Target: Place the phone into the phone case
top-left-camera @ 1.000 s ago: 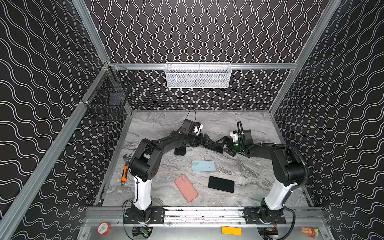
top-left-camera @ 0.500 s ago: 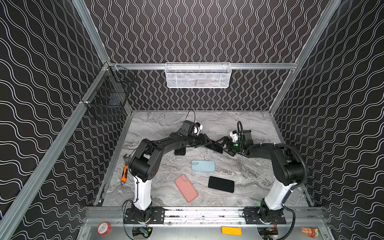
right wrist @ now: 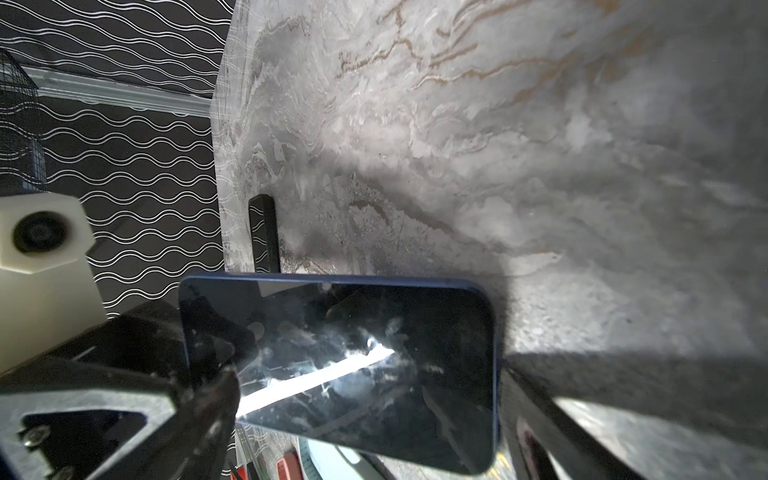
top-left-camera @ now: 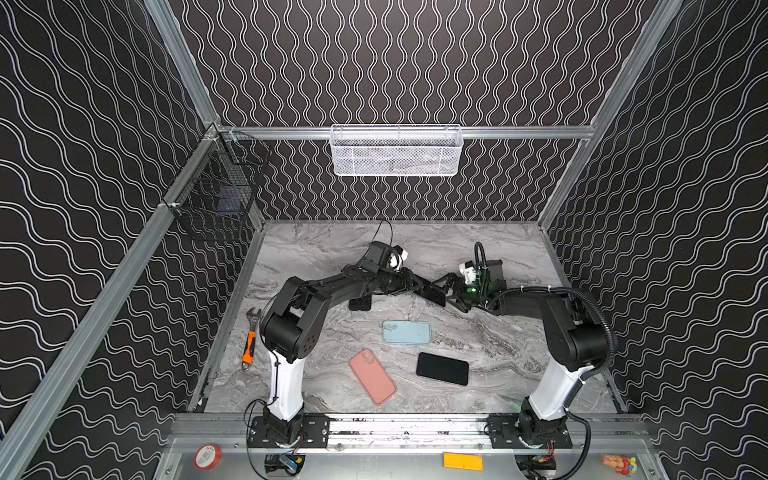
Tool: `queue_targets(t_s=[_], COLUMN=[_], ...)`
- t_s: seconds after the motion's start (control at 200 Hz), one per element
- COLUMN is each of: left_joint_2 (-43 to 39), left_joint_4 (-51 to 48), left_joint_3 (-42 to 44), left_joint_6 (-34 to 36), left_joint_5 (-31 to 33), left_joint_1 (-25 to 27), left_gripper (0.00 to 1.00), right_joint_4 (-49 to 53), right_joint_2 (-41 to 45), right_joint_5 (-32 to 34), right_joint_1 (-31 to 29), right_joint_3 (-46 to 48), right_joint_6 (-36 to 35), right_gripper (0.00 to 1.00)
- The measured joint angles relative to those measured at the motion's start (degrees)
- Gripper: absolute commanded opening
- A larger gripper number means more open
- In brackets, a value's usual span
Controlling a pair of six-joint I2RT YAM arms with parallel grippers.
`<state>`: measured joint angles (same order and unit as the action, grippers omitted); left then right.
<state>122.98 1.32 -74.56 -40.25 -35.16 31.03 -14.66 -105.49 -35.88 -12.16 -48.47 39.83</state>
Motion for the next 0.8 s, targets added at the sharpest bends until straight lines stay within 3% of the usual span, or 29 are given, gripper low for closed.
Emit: queue_targets(t_s=[0.29, 0.551, 0.686, 0.796], left_joint_2=[0.24, 1.01, 0.85, 0.04], left_joint_4=[-1.97, -2.4, -1.38, -1.07], left_joint_3=[-0.31, -0.63, -0.5, 0.11], left_joint_6=[0.0, -0.04, -0.5, -0.5], left_joint_5=[0.44, 1.33, 0.48, 0.87], left_joint_1=[0.57, 0.98, 1.03, 1.14], left_gripper=[0.32, 0.18, 0.01, 0.0], right_joint_4=[-0.04, -1.29, -2.21, -1.95], right_joint_2=[-0.04, 0.04, 0.37, 1.88], right_joint_5=[-0.07, -0.2, -0.22, -0.2], right_joint_1=[-0.02, 0.0, 0.0, 0.0], right_joint_3=[-0.09, 0.68, 1.2, 1.79], right_joint_6=[0.0, -0.22, -0.39, -0.44], right_gripper=[0.99, 0.99, 1.0, 1.0])
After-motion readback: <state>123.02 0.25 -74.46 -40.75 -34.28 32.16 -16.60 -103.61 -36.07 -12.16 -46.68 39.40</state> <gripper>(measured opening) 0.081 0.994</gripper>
